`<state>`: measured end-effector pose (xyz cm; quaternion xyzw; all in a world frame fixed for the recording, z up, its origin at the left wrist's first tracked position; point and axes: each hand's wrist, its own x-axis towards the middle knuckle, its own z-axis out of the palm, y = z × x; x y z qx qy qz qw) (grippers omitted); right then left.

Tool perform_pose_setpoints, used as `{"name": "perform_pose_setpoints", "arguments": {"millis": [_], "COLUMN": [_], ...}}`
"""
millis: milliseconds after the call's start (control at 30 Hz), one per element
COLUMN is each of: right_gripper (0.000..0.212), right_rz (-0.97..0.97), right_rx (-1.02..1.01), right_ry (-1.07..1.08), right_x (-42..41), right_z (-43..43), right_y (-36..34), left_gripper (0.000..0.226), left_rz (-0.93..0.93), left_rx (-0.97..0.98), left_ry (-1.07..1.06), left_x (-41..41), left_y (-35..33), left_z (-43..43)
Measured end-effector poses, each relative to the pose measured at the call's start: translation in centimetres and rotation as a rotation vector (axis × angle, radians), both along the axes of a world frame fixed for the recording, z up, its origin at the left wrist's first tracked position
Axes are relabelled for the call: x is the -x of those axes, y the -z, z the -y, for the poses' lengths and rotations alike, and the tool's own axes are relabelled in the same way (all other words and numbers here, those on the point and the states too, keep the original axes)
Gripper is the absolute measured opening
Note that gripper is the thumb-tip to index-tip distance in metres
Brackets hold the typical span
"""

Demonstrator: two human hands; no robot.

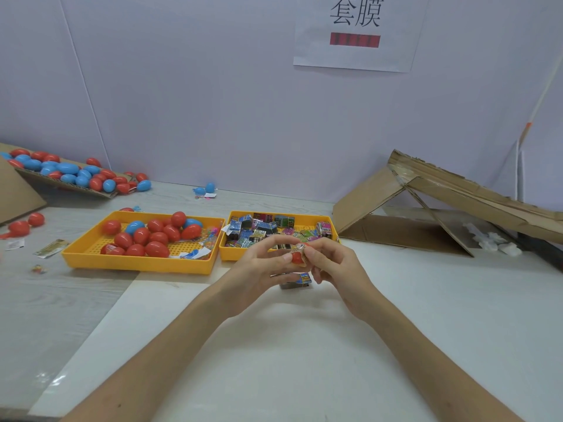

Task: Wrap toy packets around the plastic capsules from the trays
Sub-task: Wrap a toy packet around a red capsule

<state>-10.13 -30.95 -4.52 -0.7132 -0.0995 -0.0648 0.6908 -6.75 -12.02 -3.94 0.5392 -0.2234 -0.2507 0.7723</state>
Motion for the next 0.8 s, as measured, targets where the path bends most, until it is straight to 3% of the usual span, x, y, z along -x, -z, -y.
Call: {"name": "perform_pose_setpoints", "arguments": {"millis": [367,633,800], "right_gripper": [0.031,0.02,0.019], "right_rz": [-0.061,-0.053,-0.075], "right_rx": [-0.052,-0.099,-0.09], "right_ry": [-0.009,-0.023,-0.056], "right_x": [0.05,-0.03,0.03], "right_z": [0.22,0.11,0.1], "right_y": [-0.05,0.06,-0.11], "left_gripper": [0.046,0.036,0.042], "left_rz": [0.005,0.024,0.09], "left_rx": [-0.012,0.014,-0.048], "left_ry": [-0.015,-0.017,-0.049], "left_x": [0.21,-0.03,-0.09], "left_y": [0.1,0.33,0.38], "left_z": [0.48,0.38,0.46]}}
